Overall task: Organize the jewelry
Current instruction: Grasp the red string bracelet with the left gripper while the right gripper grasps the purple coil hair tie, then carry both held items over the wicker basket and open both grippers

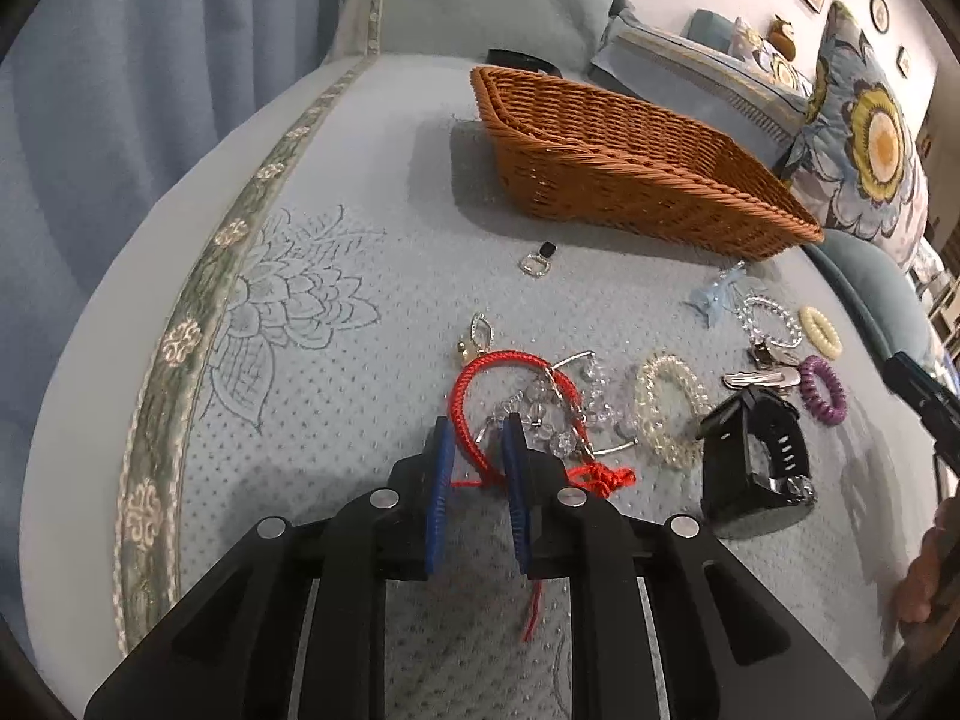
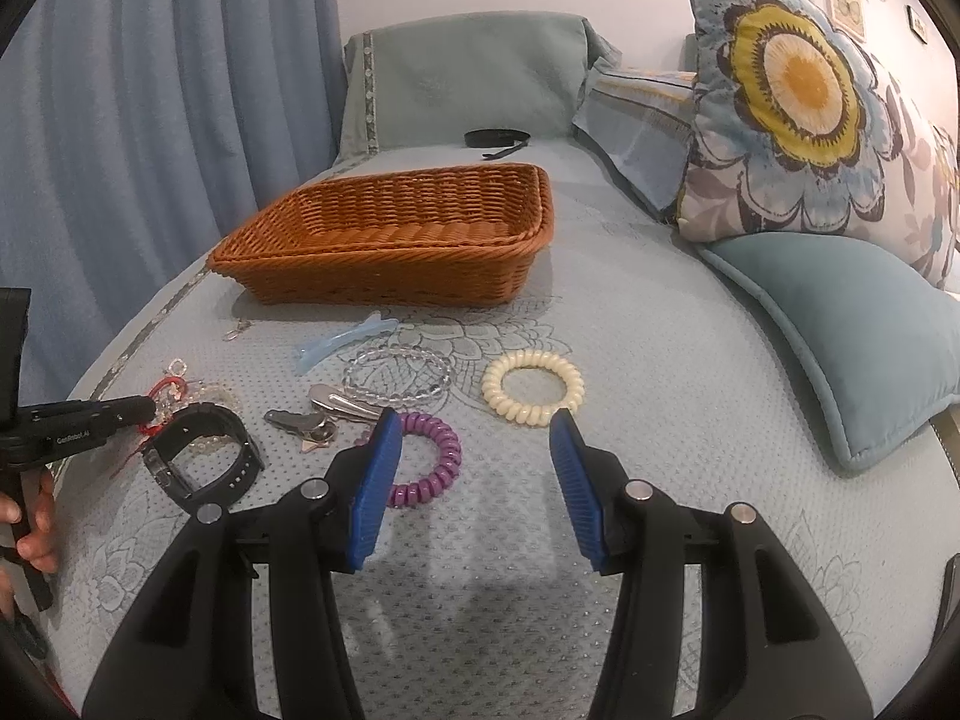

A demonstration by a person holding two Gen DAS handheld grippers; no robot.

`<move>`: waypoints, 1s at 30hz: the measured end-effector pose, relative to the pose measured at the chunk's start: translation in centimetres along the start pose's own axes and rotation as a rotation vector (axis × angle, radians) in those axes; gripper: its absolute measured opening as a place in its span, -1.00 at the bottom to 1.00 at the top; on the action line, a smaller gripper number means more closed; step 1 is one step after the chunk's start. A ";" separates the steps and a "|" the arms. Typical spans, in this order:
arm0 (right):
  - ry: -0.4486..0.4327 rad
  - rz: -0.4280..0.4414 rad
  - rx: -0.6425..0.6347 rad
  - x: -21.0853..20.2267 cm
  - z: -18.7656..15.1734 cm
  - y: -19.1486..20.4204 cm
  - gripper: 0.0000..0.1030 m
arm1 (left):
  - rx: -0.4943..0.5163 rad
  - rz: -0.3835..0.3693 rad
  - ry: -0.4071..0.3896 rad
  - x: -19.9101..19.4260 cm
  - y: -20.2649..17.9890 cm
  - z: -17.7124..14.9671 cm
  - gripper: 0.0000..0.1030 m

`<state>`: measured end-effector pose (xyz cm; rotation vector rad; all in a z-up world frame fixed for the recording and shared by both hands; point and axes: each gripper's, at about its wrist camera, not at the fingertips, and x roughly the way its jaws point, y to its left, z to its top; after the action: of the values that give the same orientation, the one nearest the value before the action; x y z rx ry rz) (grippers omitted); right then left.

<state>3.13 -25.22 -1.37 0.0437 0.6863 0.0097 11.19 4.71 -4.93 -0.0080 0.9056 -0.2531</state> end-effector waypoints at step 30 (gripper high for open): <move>0.112 0.064 -0.061 3.0 0.7 1.6 -0.82 | 0.044 -0.469 -0.281 -7.5 -2.0 0.2 -0.97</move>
<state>5.94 -23.56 -2.64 0.0070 0.7960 0.0953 6.50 4.40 1.26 -0.2121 0.6083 -0.6906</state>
